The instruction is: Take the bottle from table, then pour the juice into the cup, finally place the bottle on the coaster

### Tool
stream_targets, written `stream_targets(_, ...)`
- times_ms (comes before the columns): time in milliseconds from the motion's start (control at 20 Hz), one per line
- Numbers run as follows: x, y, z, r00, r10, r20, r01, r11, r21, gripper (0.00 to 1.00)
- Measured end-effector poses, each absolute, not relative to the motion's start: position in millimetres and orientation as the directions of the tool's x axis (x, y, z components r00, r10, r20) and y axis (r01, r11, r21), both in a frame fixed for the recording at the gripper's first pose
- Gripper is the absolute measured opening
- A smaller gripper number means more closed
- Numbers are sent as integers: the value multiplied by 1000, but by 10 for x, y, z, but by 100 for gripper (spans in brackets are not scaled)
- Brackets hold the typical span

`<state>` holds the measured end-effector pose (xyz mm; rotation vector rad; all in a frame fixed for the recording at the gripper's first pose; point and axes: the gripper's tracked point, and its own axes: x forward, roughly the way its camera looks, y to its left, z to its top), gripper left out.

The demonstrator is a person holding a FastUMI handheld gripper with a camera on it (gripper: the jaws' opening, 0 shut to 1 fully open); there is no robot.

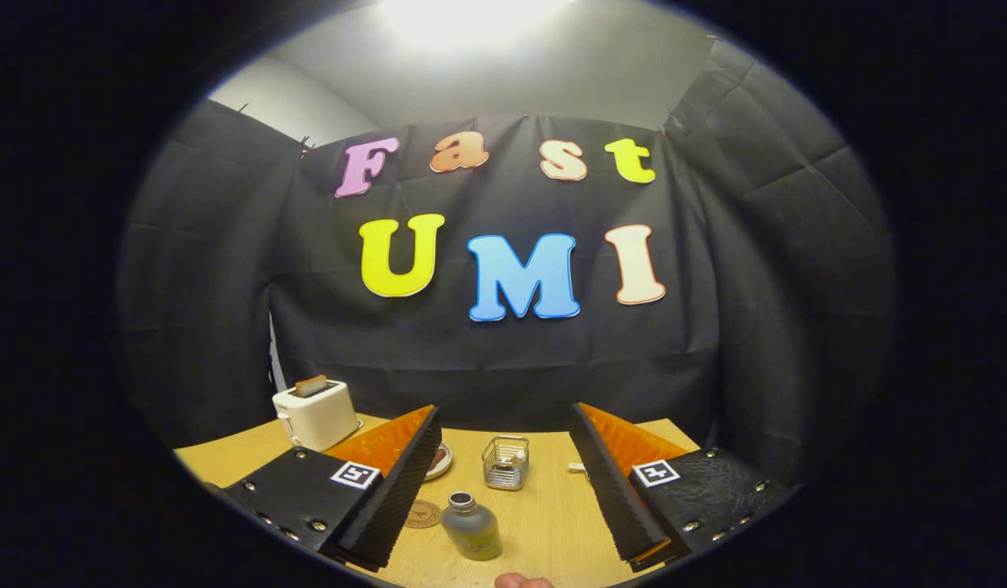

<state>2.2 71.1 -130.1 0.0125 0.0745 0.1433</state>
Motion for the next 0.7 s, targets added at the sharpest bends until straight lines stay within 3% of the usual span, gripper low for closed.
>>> stream_targets(400,80,986,-2278,967,165,-193,-156,986,60,97)
stream_targets(700,199,1012,-2723,965,115,-236,-100,992,76,97)
